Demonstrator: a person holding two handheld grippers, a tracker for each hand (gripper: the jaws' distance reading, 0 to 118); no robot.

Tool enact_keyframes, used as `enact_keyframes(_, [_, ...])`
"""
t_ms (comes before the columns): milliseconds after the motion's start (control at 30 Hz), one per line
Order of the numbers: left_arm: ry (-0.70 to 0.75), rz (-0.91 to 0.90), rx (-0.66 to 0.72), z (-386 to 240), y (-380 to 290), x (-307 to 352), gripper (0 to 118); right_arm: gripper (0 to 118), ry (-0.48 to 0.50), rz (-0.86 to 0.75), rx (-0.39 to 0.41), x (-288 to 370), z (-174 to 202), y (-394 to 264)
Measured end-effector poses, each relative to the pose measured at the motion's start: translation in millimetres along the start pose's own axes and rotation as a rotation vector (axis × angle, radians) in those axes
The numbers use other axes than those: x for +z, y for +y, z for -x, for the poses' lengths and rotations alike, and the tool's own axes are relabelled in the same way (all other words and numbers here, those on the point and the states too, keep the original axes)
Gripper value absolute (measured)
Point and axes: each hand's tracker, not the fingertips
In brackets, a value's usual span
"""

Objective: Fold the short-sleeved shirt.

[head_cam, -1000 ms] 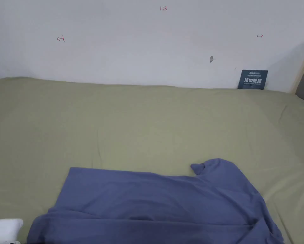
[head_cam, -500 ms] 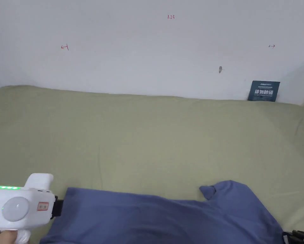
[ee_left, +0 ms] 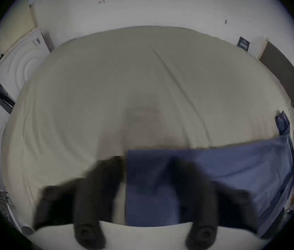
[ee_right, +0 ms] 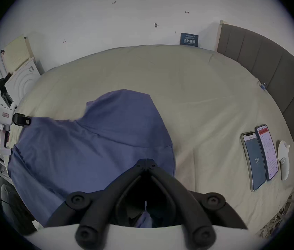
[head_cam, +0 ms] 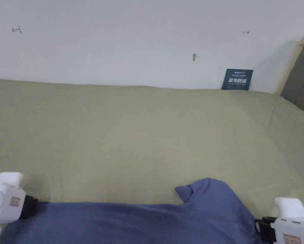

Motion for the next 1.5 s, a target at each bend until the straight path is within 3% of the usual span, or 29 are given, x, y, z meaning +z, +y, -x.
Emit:
enact_keyframes(33, [-0.015, 0.004, 0.006, 0, -3, 7, 13, 0, -0.003, -0.002, -0.003, -3, -3, 5])
enact_keyframes(67, [-0.072, -0.008, 0.019, -1, -6, 13, 2, 0, -0.005, -0.002, -0.008, -6, -6, 9])
enact_keyframes(133, [-0.040, 0.006, 0.019, -5, -7, 16, 2, 1, -0.015, -0.002, -0.024, -15, -8, 20])
enact_keyframes(167, [-0.040, 0.007, 0.017, -7, -8, 16, 2, 26, -0.018, 0.002, -0.025, -21, -10, 25])
enact_keyframes(233, [-0.037, 0.010, 0.016, -6, -7, 18, 2, 104, -0.018, 0.078, -0.027, -40, -12, 35])
enact_keyframes(267, [-0.037, 0.012, 0.019, -7, -7, 17, 2, 115, -0.017, 0.099, -0.028, -49, -12, 38])
enact_keyframes(300, [-0.038, 0.016, 0.024, -9, -7, 17, 2, 110, -0.033, 0.034, -0.023, -51, -12, 44])
enact_keyframes(400, [-0.033, 0.021, 0.019, -9, -6, 14, 2, 107, -0.076, 0.156, 0.032, -76, -8, 45])
enact_keyframes(433, [-0.029, 0.021, 0.014, -11, -7, 14, 2, 98, -0.085, 0.161, 0.043, -80, -7, 43])
enact_keyframes(467, [-0.028, 0.023, 0.012, -8, -5, 12, 2, 62, -0.088, 0.167, 0.056, -80, -6, 42])
enact_keyframes(533, [-0.030, 0.022, 0.005, -9, -6, 17, 2, 0, -0.057, 0.105, 0.052, -73, -9, 43])
enact_keyframes(633, [-0.032, 0.003, -0.009, -6, -7, 29, 2, 0, -0.002, 0.059, 0.021, -51, -7, 45])
enact_keyframes(733, [-0.048, -0.032, 0.003, 2, -9, 52, 2, 0, -0.019, 0.029, 0.046, -23, -8, 43])
enact_keyframes(833, [-0.067, -0.072, 0.020, 9, -16, 82, 2, 0, 0.026, -0.015, -0.008, 13, -7, 43])
enact_keyframes(967, [-0.105, -0.130, 0.012, 20, -37, 124, 2, 0, 0.050, -0.055, -0.024, 58, -12, 30])
enact_keyframes(1300, [-0.159, -0.226, 0.001, 47, -135, 198, 2, 0, 0.077, -0.148, 0.040, 165, 8, -55])
enact_keyframes(1500, [-0.158, -0.220, -0.033, 49, -201, 198, 1, 0, 0.083, -0.114, 0.050, 179, 10, -121])
